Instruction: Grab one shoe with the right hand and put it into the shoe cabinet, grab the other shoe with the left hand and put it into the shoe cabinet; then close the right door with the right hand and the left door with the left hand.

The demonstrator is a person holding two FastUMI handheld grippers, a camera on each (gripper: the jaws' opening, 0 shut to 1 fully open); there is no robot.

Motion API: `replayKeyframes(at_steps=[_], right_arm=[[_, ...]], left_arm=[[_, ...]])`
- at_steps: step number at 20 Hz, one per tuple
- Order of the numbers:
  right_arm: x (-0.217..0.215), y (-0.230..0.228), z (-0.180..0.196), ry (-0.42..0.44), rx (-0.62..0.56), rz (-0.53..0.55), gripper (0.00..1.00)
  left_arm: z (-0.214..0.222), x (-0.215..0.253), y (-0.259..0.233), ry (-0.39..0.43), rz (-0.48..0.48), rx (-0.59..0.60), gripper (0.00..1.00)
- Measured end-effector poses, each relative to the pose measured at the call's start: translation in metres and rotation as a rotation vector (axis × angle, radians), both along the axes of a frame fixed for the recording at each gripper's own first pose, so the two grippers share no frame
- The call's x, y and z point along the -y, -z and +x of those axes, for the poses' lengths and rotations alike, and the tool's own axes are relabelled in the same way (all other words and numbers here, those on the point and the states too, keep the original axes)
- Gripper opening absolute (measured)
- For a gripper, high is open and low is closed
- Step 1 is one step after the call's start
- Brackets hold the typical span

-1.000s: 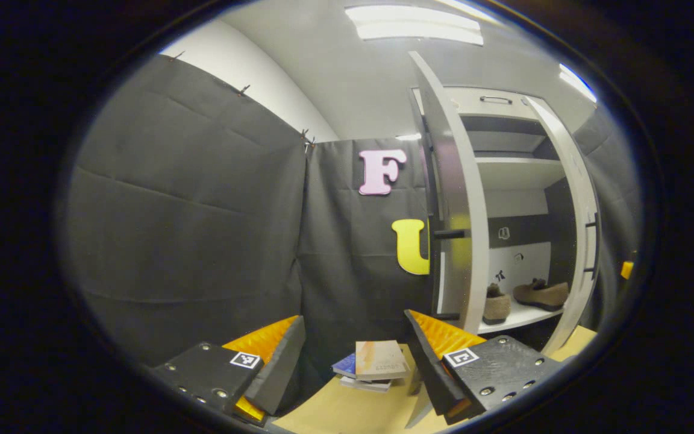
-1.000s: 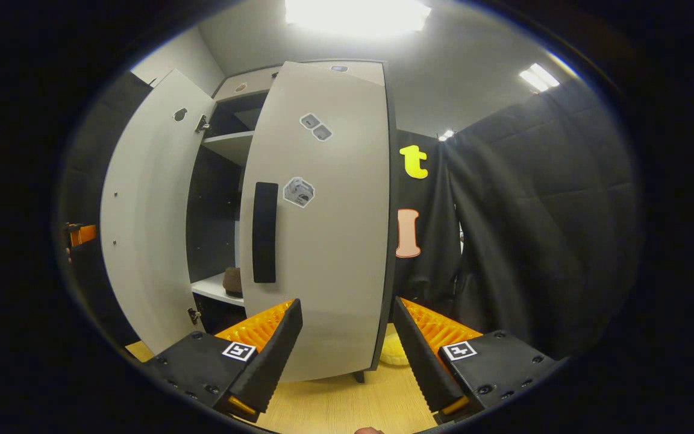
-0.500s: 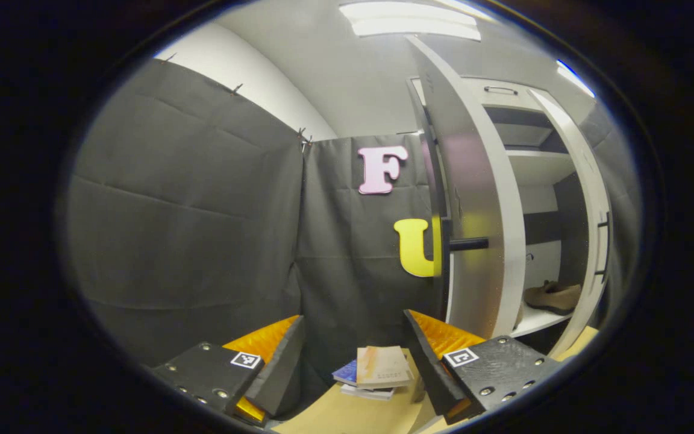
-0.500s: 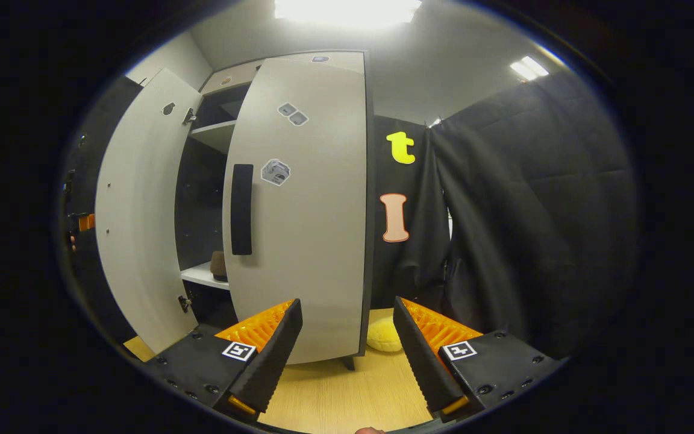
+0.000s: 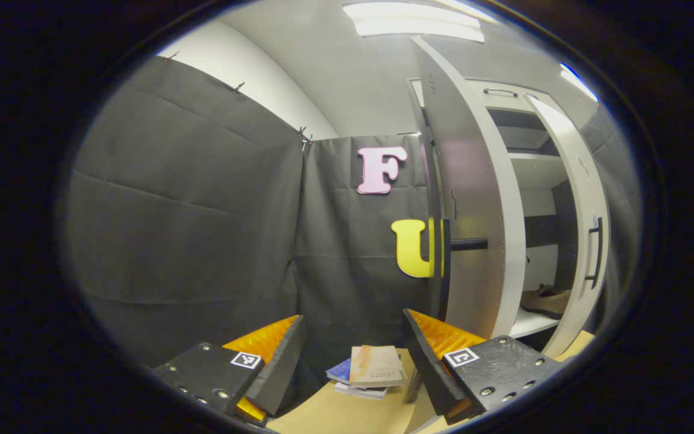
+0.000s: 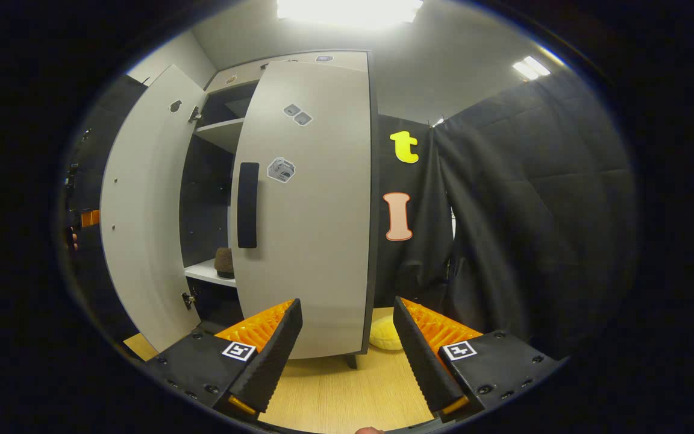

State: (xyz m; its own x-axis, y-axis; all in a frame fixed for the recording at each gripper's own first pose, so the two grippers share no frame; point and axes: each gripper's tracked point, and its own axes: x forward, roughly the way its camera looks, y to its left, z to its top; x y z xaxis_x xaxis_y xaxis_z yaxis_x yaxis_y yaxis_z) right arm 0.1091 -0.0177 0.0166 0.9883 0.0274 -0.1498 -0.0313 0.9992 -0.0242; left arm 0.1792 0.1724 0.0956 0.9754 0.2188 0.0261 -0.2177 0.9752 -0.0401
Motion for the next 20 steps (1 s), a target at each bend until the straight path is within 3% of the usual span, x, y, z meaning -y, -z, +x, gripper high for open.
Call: replayKeyframes(at_steps=[5,6,7,8,20], right_arm=[[-0.008,-0.001,-0.002,-0.009,0.002,-0.004,0.97],[-0.009,-0.001,-0.001,-0.010,0.001,-0.007,0.97],[-0.010,0.000,-0.001,-0.011,-0.001,-0.008,0.96],[-0.012,0.000,0.000,-0.012,-0.001,-0.008,0.97],[0.006,0.006,0.001,0.020,-0.015,-0.028,0.96]], left_arm=[[-0.002,0.035,-0.004,0.084,0.005,0.014,1.00],[-0.001,0.043,-0.005,0.101,0.001,0.019,0.93],[-0.002,0.049,-0.005,0.115,-0.006,0.023,0.93],[-0.002,0.056,-0.006,0.127,-0.013,0.026,1.00],[0.028,0.153,-0.014,0.270,-0.044,0.060,1.00]])
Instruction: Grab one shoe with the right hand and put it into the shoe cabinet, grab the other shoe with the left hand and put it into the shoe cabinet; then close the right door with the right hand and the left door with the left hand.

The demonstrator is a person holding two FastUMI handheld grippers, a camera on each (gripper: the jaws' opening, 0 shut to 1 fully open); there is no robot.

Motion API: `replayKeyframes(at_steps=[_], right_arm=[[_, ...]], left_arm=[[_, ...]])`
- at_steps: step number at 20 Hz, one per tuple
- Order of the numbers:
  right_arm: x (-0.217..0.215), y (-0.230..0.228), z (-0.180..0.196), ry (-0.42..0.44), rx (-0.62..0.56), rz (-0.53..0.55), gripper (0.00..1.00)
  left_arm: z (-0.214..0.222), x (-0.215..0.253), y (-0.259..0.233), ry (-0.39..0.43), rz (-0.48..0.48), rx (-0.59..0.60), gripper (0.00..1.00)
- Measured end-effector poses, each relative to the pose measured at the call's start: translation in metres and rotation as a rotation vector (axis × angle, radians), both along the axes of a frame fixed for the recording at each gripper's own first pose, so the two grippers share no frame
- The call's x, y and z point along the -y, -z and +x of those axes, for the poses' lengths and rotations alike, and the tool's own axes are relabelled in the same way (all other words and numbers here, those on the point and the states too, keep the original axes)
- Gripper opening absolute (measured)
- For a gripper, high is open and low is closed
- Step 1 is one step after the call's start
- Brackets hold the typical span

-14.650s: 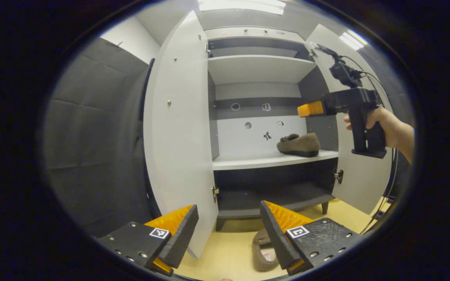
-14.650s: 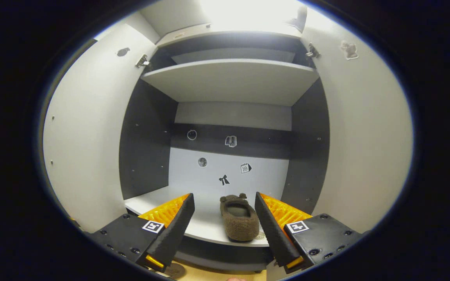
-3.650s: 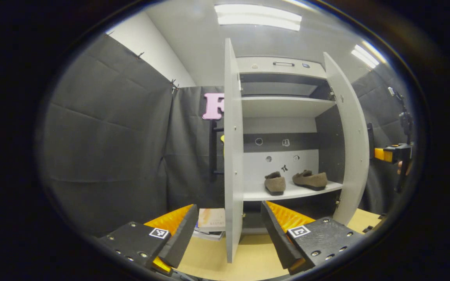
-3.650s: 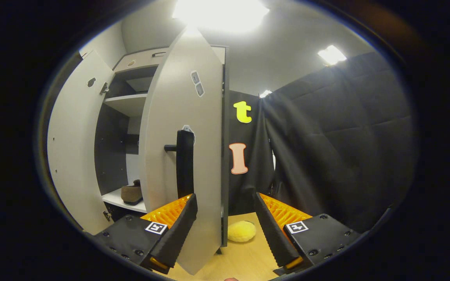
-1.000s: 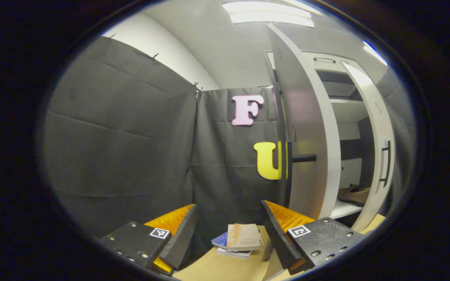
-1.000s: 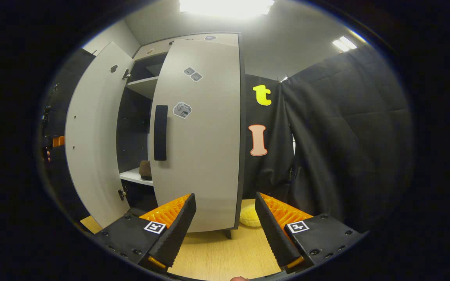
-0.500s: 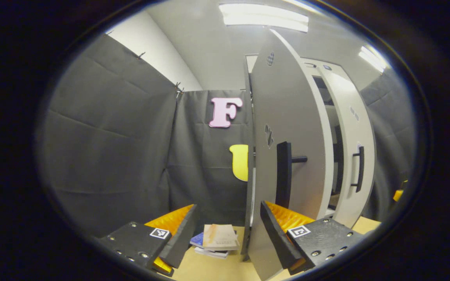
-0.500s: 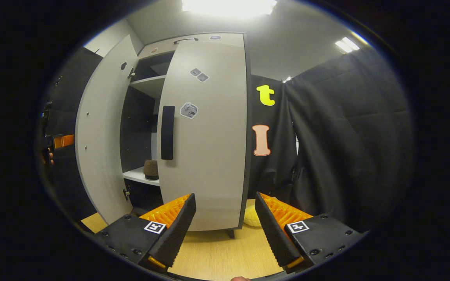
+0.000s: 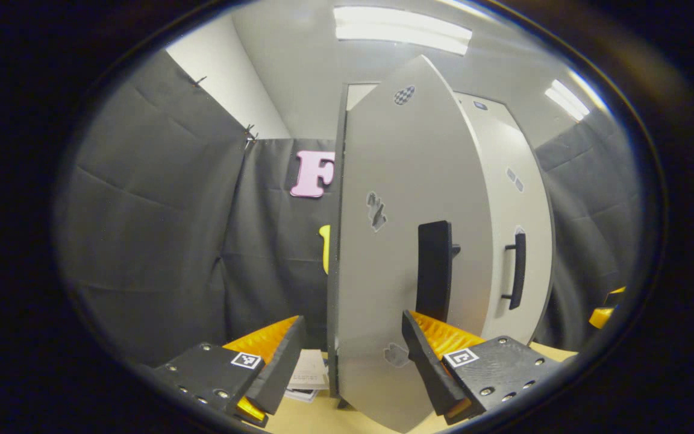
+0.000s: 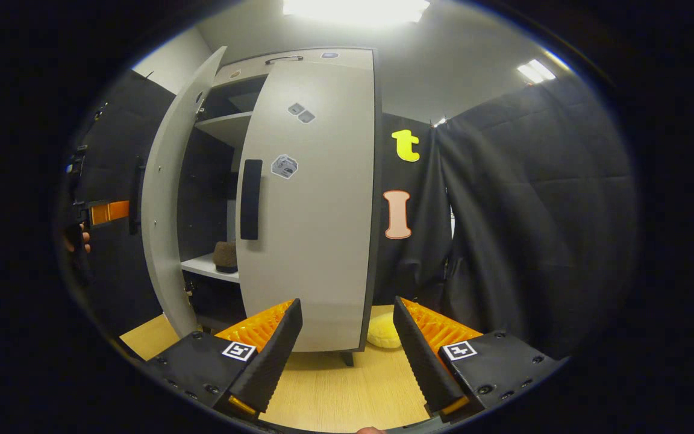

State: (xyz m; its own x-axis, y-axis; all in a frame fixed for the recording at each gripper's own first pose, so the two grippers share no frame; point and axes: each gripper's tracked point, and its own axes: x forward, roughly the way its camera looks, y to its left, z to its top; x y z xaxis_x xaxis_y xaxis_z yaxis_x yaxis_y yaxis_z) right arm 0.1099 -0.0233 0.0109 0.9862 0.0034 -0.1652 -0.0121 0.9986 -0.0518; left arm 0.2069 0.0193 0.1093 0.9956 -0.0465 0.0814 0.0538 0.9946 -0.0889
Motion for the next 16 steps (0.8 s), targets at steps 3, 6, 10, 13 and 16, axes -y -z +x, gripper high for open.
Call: replayKeyframes(at_steps=[3,6,10,13,16], right_arm=[[0.005,0.005,0.001,0.012,-0.013,0.012,0.97],[0.005,0.007,0.003,0.009,-0.018,0.024,0.96],[0.003,0.010,0.004,-0.012,-0.016,0.027,0.97],[0.001,0.006,0.004,-0.024,-0.006,0.032,0.94],[-0.003,-0.004,0.003,-0.036,0.019,0.046,0.94]], left_arm=[[0.020,0.030,-0.001,0.038,-0.002,0.000,1.00],[0.036,0.054,-0.002,0.043,0.026,0.003,1.00],[0.040,0.063,0.000,0.036,0.034,0.006,1.00],[0.036,0.061,-0.001,0.039,0.044,0.002,1.00],[0.022,0.054,-0.005,0.031,0.069,0.012,1.00]])
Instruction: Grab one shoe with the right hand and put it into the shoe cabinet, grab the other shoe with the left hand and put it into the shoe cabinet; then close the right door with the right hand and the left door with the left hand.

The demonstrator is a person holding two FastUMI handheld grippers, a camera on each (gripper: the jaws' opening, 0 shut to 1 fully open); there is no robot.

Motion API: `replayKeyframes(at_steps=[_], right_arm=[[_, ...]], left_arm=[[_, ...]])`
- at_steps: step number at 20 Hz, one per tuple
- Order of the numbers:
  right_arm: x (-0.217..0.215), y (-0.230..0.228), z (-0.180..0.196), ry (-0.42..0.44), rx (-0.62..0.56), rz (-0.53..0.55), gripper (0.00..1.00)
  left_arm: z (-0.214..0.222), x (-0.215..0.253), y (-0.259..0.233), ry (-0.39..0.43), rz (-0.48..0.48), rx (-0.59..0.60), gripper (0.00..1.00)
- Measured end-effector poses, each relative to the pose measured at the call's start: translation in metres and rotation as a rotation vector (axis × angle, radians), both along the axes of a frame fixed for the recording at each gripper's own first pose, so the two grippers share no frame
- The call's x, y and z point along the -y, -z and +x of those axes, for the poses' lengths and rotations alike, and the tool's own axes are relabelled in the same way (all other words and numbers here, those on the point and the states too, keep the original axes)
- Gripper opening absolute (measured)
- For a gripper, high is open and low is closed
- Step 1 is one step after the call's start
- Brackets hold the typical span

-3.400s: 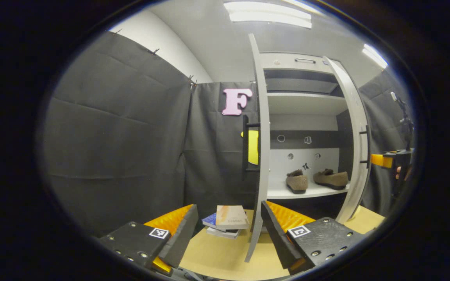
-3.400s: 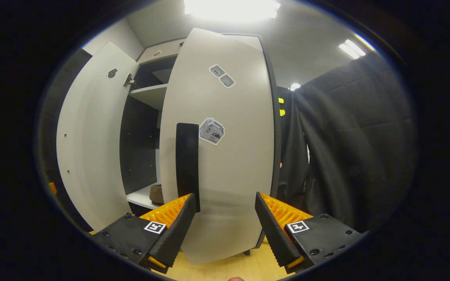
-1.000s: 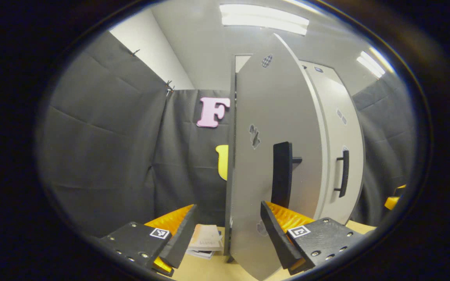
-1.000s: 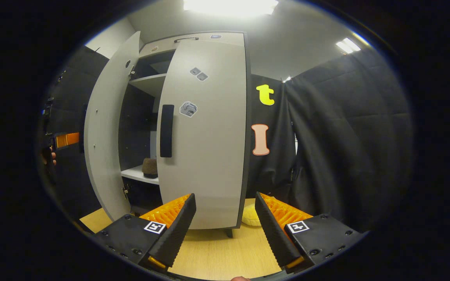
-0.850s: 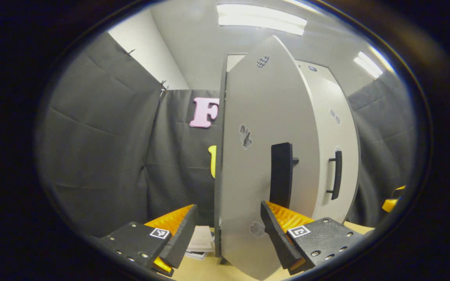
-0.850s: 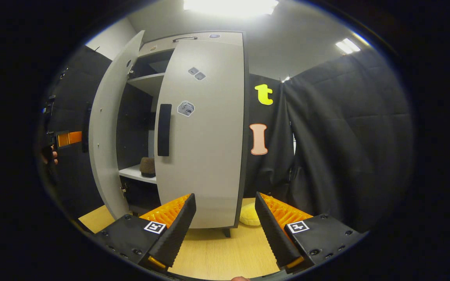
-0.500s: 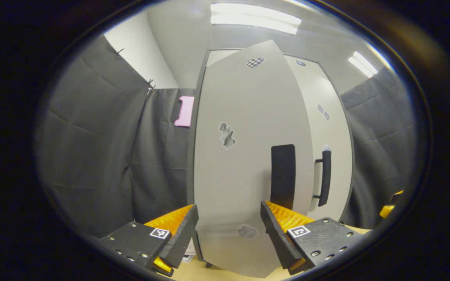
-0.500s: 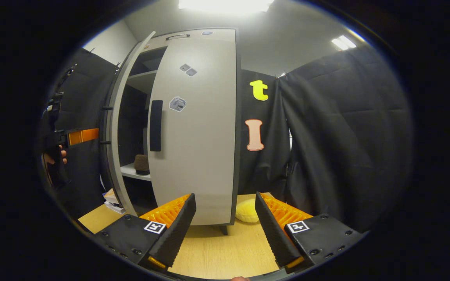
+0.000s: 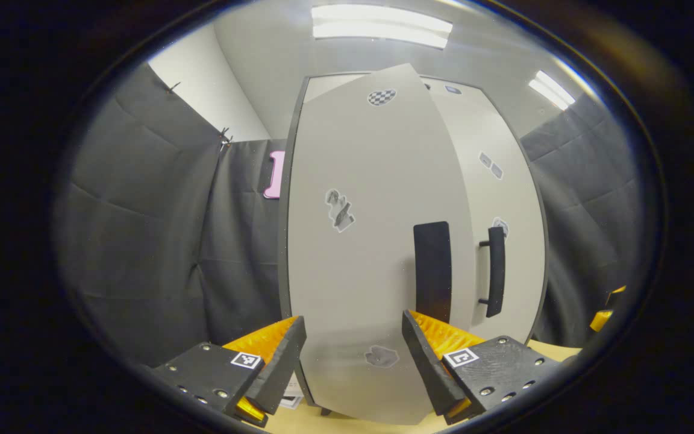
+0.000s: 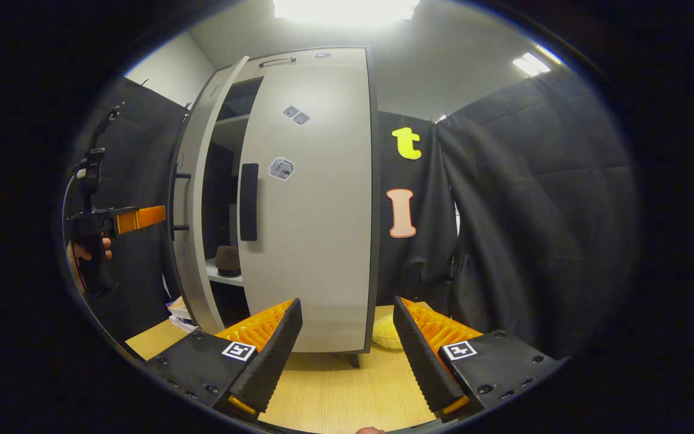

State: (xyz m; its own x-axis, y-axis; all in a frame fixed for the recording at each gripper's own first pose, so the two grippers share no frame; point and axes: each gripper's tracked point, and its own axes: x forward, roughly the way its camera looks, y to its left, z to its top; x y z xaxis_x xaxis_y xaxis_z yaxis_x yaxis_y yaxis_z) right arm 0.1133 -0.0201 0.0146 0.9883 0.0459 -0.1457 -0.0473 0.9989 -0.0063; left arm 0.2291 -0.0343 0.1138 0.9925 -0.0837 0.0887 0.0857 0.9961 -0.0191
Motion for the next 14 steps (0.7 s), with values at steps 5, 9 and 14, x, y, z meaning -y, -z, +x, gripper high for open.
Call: replayKeyframes(at_steps=[5,9,14], right_arm=[[-0.007,-0.023,-0.008,-0.024,0.041,0.004,0.96],[-0.015,-0.029,-0.028,-0.040,0.063,0.006,0.94],[-0.018,-0.029,-0.049,-0.050,0.064,0.011,0.96]], left_arm=[[-0.044,-0.016,-0.003,-0.008,0.016,0.008,1.00],[-0.085,-0.029,0.006,-0.019,0.018,-0.018,0.94],[-0.123,-0.044,0.019,-0.030,0.011,-0.035,0.96]])
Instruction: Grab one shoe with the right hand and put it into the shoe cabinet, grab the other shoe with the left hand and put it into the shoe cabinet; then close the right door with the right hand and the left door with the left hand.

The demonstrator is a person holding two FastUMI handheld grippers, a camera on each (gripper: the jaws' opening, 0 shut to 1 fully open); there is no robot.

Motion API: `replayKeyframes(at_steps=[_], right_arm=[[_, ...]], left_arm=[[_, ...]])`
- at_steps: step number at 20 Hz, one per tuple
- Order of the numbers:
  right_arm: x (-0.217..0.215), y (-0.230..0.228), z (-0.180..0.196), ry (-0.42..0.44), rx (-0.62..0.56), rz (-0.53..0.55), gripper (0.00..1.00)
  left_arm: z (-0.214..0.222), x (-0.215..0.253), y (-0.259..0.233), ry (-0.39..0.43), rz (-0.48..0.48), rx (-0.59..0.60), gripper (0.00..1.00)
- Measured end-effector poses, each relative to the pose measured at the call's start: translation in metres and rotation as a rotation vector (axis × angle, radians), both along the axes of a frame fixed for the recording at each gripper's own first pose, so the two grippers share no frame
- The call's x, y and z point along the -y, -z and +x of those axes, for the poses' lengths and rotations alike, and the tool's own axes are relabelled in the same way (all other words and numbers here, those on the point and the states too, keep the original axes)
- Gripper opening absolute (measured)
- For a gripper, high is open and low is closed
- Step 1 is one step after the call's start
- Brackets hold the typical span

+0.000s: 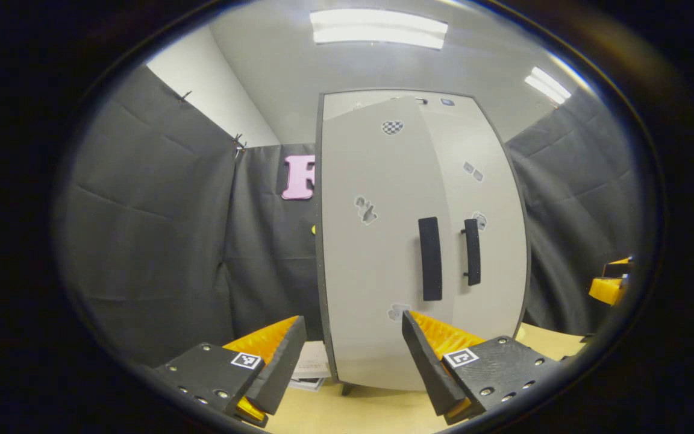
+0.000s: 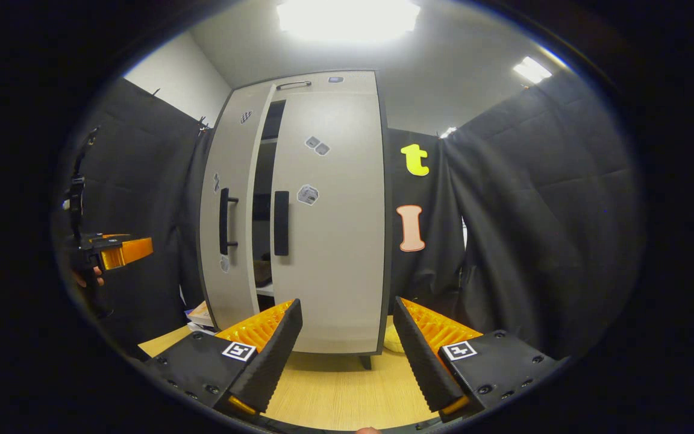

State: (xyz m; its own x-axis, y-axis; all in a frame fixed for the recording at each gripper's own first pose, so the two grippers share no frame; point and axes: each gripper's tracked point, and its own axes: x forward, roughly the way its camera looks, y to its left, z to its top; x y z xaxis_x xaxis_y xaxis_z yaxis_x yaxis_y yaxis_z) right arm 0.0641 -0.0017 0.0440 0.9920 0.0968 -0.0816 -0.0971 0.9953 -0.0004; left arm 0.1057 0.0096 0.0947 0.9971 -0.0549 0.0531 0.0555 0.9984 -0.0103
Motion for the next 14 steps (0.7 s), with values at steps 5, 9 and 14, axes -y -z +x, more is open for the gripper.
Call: replayKeyframes(at_steps=[5,9,14], right_arm=[[-0.003,-0.003,-0.016,-0.008,0.012,0.000,0.96],[-0.003,-0.003,-0.022,-0.010,0.017,0.004,0.96],[-0.001,-0.001,-0.029,-0.010,0.025,0.011,0.96]], left_arm=[[-0.029,-0.011,0.012,-0.007,0.007,-0.008,0.99],[-0.046,-0.014,0.023,-0.009,0.008,-0.019,0.93],[-0.064,-0.014,0.040,-0.001,0.013,-0.041,0.93]])
